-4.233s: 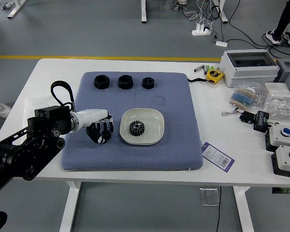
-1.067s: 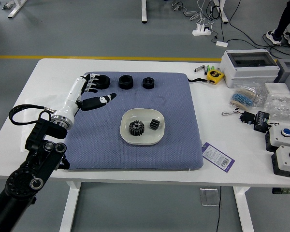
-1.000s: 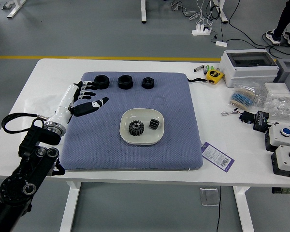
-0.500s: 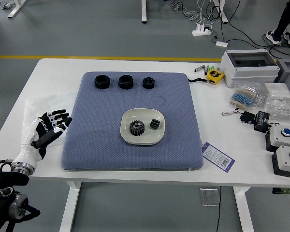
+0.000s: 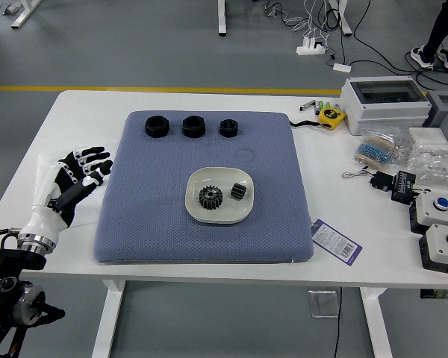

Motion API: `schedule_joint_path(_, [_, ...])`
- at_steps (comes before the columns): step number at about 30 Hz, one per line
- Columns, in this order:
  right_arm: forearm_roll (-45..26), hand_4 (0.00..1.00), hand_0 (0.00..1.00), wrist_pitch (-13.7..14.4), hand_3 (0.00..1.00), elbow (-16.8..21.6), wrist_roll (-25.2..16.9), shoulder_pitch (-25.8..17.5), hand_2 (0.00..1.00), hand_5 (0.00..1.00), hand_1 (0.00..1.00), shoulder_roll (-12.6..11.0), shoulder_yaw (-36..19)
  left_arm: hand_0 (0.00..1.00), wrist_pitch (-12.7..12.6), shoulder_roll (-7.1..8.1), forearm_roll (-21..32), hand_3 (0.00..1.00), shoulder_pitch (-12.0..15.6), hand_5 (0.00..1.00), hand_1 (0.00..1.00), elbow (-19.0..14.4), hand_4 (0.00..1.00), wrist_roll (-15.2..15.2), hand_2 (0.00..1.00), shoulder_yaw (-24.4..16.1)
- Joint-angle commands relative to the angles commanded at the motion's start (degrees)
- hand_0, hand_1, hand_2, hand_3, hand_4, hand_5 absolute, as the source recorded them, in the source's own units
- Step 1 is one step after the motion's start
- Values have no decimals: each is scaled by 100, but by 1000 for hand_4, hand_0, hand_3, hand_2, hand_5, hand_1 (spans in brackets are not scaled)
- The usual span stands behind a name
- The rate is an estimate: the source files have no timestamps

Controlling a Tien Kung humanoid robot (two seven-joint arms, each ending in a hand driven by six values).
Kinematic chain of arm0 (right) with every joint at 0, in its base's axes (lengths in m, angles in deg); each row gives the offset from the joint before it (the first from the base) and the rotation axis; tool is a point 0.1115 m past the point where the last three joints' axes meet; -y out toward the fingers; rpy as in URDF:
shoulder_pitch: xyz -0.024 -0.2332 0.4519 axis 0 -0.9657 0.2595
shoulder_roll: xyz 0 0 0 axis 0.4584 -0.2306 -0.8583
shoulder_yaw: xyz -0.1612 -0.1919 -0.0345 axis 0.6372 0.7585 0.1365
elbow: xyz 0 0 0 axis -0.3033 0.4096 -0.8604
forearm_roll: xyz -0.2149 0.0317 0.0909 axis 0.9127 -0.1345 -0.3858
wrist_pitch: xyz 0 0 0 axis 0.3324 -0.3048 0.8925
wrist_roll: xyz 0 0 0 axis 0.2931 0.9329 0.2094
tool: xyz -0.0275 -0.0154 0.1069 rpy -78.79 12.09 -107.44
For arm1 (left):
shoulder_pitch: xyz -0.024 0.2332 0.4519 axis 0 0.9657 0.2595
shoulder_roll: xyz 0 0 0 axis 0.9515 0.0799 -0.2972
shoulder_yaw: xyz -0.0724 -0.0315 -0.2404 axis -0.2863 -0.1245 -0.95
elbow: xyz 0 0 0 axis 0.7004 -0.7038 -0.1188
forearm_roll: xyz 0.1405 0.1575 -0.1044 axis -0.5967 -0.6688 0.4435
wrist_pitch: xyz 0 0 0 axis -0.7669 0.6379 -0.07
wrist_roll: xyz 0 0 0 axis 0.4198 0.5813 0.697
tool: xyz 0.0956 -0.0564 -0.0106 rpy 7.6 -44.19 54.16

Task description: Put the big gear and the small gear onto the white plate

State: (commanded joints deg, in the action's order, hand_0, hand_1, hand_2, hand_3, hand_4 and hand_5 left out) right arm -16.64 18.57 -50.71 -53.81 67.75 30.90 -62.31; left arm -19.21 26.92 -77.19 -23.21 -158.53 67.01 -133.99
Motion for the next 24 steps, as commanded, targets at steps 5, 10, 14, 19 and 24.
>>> schedule_joint_path(5, [13,783,653,-2,572,1,0,12,726,714,643,-3,-2,607,45,-17,-57,612,-15,332,624,-63,850,29,676,-54])
schedule_joint_path(10, [10,783,653,-9,572,1,-3,19,726,714,643,-7,2,607,583,-30,-538,612,-36,332,624,-242,850,834,676,-393])
schedule_joint_path(14, [3,780,655,-16,571,3,-7,24,726,713,643,-14,10,612,1027,7,-847,615,-39,348,634,-302,847,1629,692,-558])
schedule_joint_path(19, [-44,776,652,-20,571,1,-21,22,726,710,643,-16,26,618,1146,-47,-757,618,-35,374,645,-350,854,1926,711,-709])
schedule_joint_path(24, [-54,775,654,-23,570,2,-25,33,725,709,644,-20,32,609,1099,-46,-514,623,-81,373,643,-395,854,1896,712,-712])
